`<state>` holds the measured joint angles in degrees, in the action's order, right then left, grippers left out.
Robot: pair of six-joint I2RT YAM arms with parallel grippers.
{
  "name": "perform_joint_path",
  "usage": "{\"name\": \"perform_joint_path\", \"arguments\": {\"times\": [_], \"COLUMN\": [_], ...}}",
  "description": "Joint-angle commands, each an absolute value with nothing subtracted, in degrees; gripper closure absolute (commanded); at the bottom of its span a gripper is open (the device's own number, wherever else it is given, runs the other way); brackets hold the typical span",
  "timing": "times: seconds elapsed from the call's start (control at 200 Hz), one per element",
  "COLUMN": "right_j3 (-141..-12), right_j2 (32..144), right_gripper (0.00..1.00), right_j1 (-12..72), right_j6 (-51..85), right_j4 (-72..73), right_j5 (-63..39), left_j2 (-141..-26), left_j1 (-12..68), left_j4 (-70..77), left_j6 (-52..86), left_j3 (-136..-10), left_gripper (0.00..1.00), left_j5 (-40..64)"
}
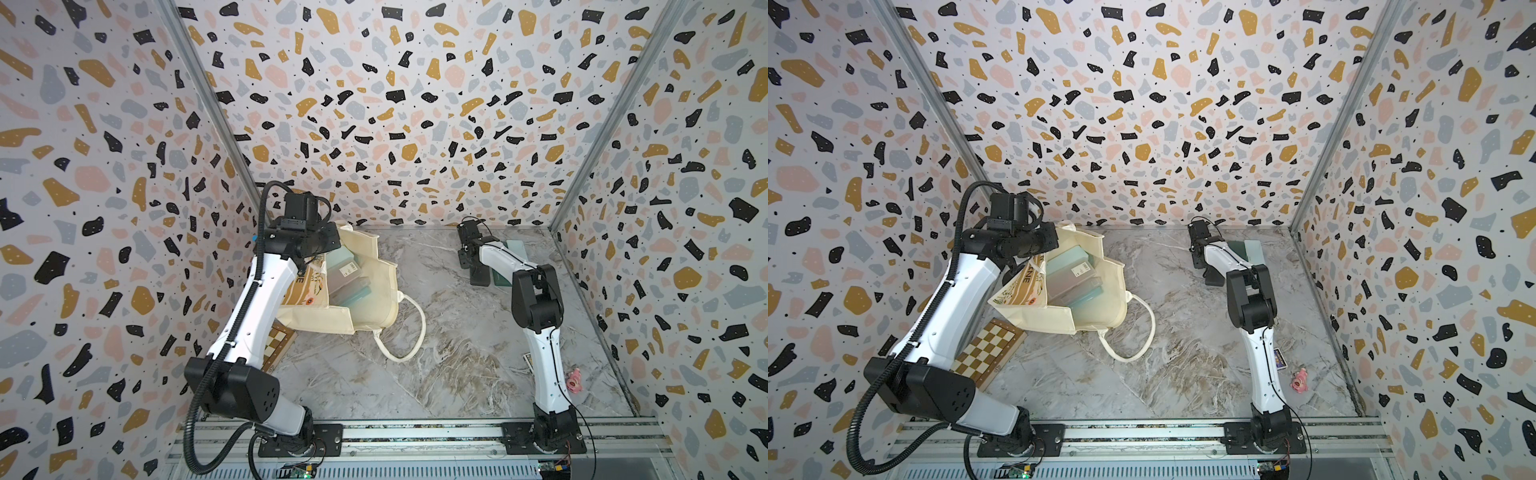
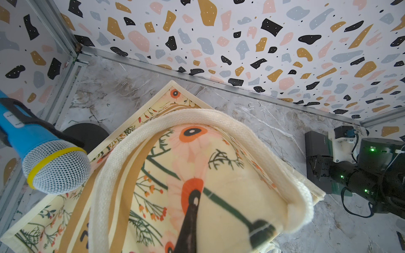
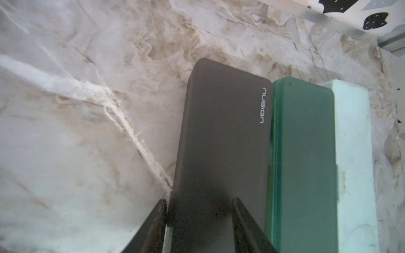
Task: Take out the pencil case from the canvas bag
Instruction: Place the pencil case at the center of the board.
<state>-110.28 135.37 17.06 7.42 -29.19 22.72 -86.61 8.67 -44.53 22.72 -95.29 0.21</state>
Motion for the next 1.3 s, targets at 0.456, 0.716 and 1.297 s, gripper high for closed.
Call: {"name": "perform_joint_path", "arguments": {"times": [0.456, 0.716, 1.297], "right_j3": [-106.87, -100.08, -69.69], "right_j2": [130.20, 118.28, 85.46], "right_gripper": [0.50, 0.47, 0.26], "right_j1": [16.08, 16.28, 21.05], "right_j6": [4.92, 6.08, 10.99], "right_j4": [-30.42, -22.94, -4.59], "right_j5": [23.91, 10.59, -2.69], "left_j2": [-86.68, -87.36, -90.97], "left_j1": [8.09, 8.08, 13.69], "left_j4": [-41.13, -37.72, -32.95], "left_j6": [21.72, 20.68, 17.30], "left_j3": [-95.58, -95.28, -96.26], "left_gripper": [1.00, 1.00, 1.00], "left_j5": [2.09, 12.14, 32.03]}}
